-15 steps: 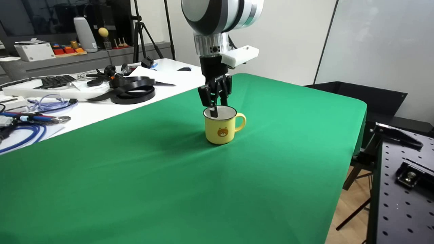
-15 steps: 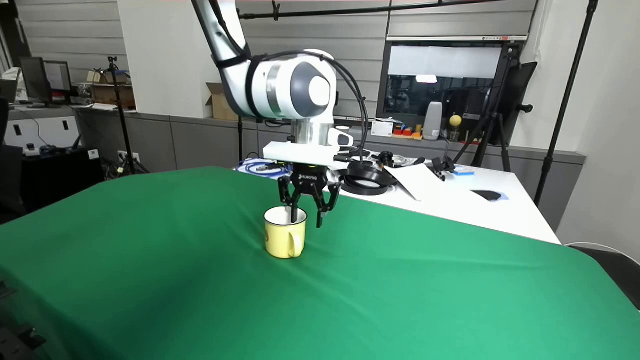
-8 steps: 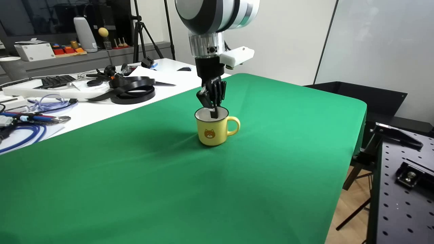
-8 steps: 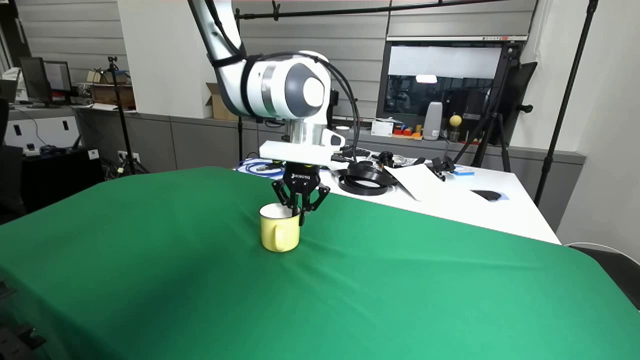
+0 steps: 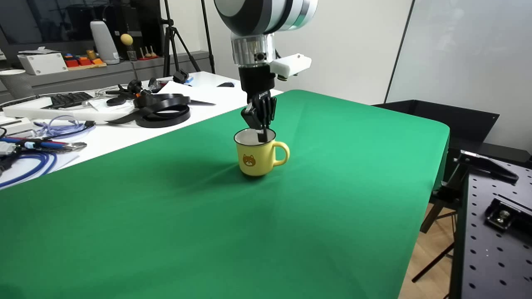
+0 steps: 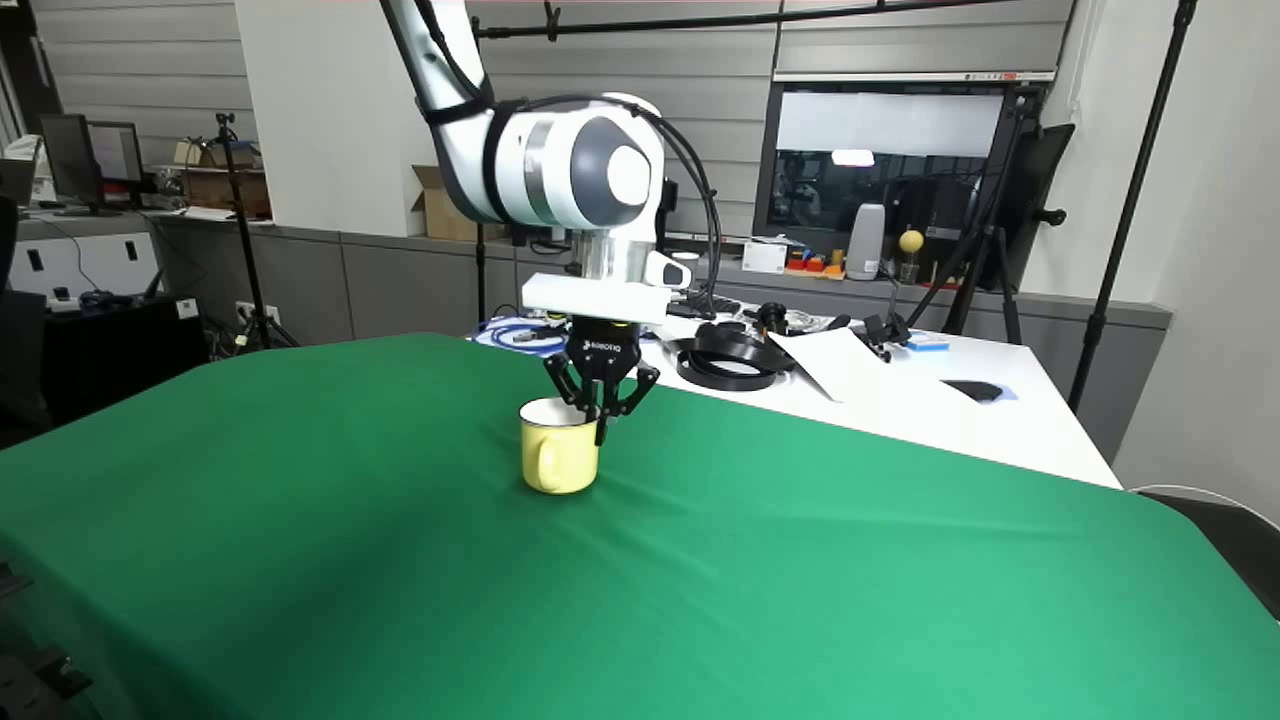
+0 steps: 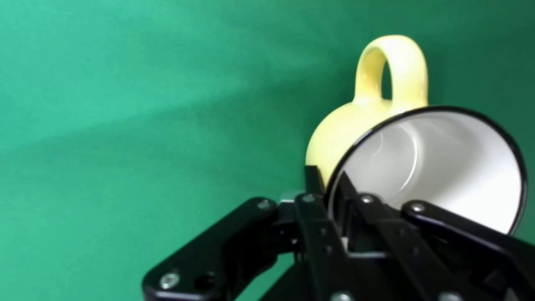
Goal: Move the cup forward
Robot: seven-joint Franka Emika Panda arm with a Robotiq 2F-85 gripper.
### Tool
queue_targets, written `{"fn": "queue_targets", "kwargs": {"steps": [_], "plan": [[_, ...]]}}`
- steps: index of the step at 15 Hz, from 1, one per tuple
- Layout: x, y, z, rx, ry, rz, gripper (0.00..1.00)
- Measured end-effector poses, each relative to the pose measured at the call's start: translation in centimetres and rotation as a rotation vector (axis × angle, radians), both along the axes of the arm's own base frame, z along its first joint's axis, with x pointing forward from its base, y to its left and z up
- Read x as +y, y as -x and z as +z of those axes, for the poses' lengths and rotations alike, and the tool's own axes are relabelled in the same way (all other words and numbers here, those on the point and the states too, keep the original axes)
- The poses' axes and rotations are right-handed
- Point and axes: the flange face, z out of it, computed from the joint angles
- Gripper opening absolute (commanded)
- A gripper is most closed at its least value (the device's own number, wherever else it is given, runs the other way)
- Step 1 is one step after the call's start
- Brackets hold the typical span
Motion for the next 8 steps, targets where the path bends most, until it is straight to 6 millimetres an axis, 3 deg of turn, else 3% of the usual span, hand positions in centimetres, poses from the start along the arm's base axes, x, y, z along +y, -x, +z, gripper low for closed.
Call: {"fn": "queue_targets", "kwargs": {"steps": [8], "plan": [[-2.9, -3.7, 2.5, -0.056, 0.027, -0.047, 0.03]]}}
